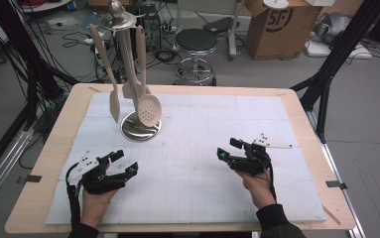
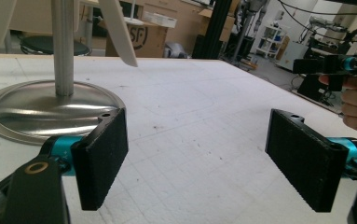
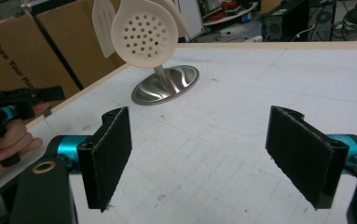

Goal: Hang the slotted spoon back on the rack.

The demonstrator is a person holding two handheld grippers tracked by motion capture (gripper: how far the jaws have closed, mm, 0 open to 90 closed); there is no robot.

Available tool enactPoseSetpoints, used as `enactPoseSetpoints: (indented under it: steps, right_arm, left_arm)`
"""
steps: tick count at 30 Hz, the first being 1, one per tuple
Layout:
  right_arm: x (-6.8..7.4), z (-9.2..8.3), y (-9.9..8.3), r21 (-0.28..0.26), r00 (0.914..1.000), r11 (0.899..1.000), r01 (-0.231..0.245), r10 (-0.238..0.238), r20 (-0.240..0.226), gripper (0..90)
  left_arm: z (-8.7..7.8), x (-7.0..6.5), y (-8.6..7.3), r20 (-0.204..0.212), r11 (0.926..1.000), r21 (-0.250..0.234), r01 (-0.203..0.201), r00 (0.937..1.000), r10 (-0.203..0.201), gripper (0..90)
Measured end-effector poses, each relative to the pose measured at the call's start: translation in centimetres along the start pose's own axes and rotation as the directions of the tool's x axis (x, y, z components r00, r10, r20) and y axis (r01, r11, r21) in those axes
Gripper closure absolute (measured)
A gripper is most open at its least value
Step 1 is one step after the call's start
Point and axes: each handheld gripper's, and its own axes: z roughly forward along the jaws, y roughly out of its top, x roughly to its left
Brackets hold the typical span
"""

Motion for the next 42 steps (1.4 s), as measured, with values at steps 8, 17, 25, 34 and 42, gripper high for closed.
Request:
enactPoseSetpoints:
  steps: [8, 17, 25, 34, 42]
  right_arm:
    - [0.8, -0.7, -0.9, 0.024, 0.9982, 0.998, 0.057, -0.058, 0.015, 22.5]
    - [0.3, -1.3, -1.5, -0.004, 0.9983, 0.999, 0.052, -0.052, 0.024, 22.5]
    - [0.0, -1.8, -1.8, -0.022, 0.9983, 0.999, 0.049, -0.049, 0.033, 22.5]
    - [-0.6, -2.0, -2.5, -0.006, 0.997, 0.998, 0.057, -0.057, 0.053, 22.5]
    - [-0.5, -2.0, -2.5, -0.015, 0.9976, 0.999, 0.049, -0.049, 0.05, 22.5]
  left_arm:
    - [0.2, 0.1, -0.2, -0.009, 0.9999, 0.014, 0.004, 1.0, -0.004, 21.6]
    - [0.3, 0.0, -0.5, -0.011, 0.9996, 0.029, 0.004, 0.9999, -0.004, 21.6]
    - [0.4, 0.1, -0.6, -0.017, 0.9994, 0.034, -0.001, 0.9999, 0.001, 21.6]
    - [0.6, 0.0, -0.7, -0.012, 0.9988, 0.049, -0.004, 0.9999, 0.005, 21.6]
    - [0.6, 0.0, -0.7, -0.008, 0.999, 0.046, 0.0, 1.0, 0.001, 21.6]
